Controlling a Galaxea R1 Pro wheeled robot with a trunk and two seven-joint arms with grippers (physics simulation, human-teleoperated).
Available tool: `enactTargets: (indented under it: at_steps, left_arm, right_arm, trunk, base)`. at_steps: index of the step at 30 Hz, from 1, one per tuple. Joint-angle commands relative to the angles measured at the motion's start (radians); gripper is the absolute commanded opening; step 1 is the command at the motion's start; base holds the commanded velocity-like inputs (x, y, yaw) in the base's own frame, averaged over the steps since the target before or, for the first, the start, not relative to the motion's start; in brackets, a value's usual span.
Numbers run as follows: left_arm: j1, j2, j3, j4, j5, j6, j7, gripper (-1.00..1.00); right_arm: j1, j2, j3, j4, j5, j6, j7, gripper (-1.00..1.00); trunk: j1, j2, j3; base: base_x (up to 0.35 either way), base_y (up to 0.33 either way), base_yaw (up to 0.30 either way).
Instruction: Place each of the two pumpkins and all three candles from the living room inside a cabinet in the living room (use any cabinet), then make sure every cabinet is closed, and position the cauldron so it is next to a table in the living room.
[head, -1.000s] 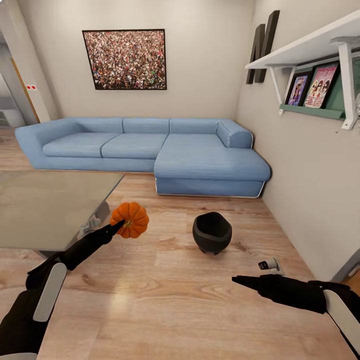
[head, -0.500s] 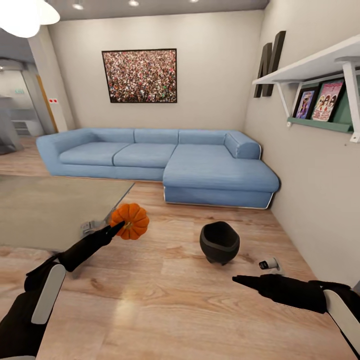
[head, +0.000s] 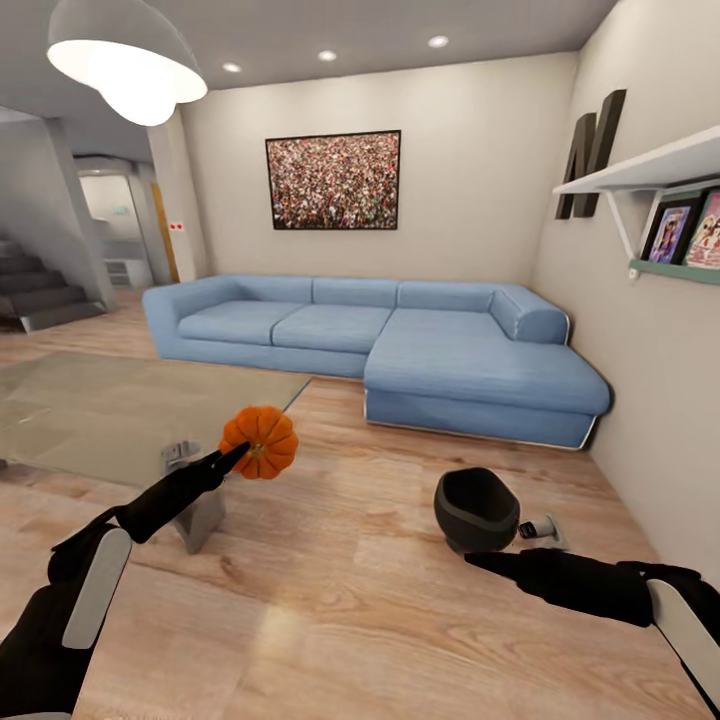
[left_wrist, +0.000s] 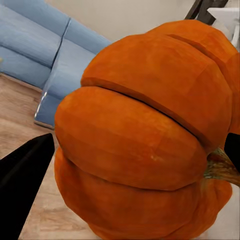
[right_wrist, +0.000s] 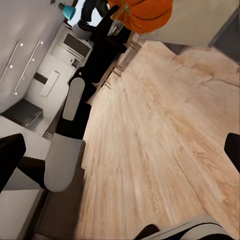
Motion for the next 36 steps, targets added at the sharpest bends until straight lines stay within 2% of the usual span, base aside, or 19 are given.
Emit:
enactTargets:
  at_steps: [1, 36]
  left_arm:
    - [-0.001, 0.0, 0.001, -0.001, 0.009, 0.008, 0.001, -1.0]
    - [-0.001, -0.001, 0.003, 0.003, 0.009, 0.008, 0.004, -1.0]
  right_arm:
    - [-0.001, -0.001, 0.001, 0.0, 0.001, 0.003, 0.003, 1.0]
    - [-0.001, 0.001, 0.002, 0.0, 0.006, 0.003, -0.004, 1.0]
  trunk:
    - [-0.001, 0.0, 0.003]
    - [-0.001, 0.0, 0.007]
  base:
    - [0.0, 0.0, 0.272]
    - [0.006, 0.0, 0.272]
